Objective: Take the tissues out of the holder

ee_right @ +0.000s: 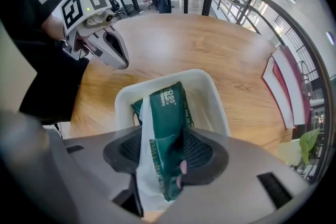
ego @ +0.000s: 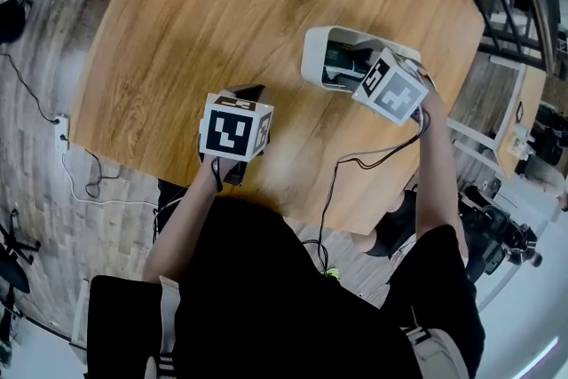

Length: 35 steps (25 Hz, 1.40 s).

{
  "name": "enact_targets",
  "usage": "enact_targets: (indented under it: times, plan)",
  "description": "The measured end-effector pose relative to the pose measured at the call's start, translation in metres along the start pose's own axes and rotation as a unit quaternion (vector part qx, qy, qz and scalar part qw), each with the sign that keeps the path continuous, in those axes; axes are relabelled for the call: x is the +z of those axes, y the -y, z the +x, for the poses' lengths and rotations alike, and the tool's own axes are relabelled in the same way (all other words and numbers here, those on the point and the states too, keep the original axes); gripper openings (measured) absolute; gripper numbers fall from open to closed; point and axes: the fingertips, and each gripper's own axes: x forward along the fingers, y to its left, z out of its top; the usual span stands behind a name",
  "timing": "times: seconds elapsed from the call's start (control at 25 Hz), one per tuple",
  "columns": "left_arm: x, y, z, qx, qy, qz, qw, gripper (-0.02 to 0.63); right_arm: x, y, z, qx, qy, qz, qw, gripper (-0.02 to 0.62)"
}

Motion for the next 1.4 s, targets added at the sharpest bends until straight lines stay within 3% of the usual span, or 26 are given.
enact_targets:
  times: [1.4]
  plan:
    - [0.002,0.005,-0.023,-0.011,0.015,0.029,0.9994,0.011,-0.003,-0.007,-0.083,-0.094,0.022,0.034,0.995,0.187]
